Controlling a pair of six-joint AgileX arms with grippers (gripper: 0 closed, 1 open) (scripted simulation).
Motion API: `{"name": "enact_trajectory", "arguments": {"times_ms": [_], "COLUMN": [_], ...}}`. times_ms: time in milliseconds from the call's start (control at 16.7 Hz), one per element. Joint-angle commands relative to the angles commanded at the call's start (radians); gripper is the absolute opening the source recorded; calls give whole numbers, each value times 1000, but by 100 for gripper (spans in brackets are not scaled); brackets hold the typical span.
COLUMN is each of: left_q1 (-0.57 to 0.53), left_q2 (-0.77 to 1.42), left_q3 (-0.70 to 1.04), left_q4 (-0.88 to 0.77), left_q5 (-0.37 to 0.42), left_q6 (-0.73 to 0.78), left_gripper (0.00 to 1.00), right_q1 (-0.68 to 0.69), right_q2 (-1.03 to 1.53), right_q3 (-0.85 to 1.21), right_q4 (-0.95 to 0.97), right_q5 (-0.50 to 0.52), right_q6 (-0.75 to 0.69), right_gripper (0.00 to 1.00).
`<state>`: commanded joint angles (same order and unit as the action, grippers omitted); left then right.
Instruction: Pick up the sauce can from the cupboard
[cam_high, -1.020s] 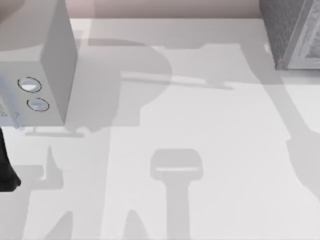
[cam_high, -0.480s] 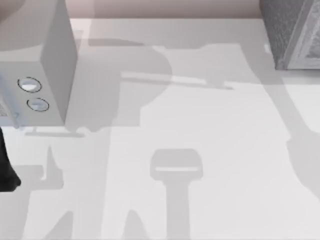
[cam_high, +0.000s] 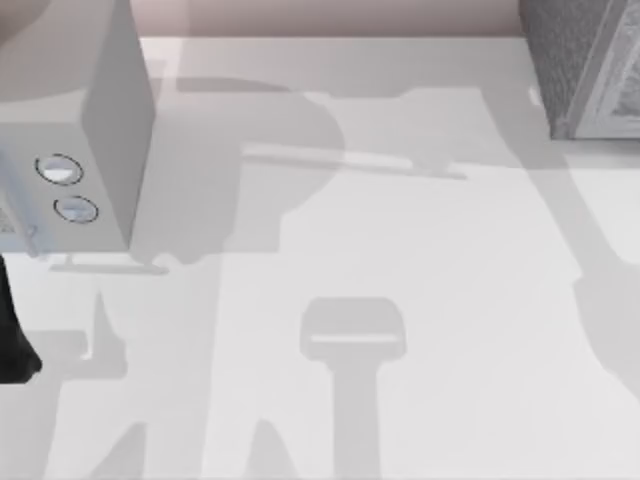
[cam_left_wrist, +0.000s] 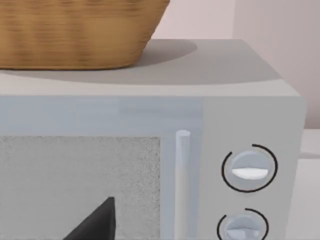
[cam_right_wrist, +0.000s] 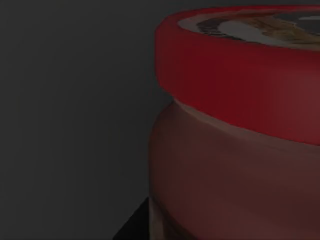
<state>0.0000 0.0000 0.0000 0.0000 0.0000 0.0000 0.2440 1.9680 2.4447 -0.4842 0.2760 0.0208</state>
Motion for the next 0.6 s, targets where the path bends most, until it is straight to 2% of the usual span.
{"name": "enact_trajectory", "arguments": {"times_ms": [300,600], "left_q1": [0,0], "left_q2": [0,0], "left_q3": [0,0], "left_q4": [0,0], "left_q5": [0,0], "left_q6": [0,0], "left_gripper": [100,100], "right_q1": [19,109], "right_q2": [-37,-239], "right_q3": [-18,-119], "right_q4": [-18,-122], "right_q5": [16,105], "right_q6": [4,7], "right_gripper": [0,0]}}
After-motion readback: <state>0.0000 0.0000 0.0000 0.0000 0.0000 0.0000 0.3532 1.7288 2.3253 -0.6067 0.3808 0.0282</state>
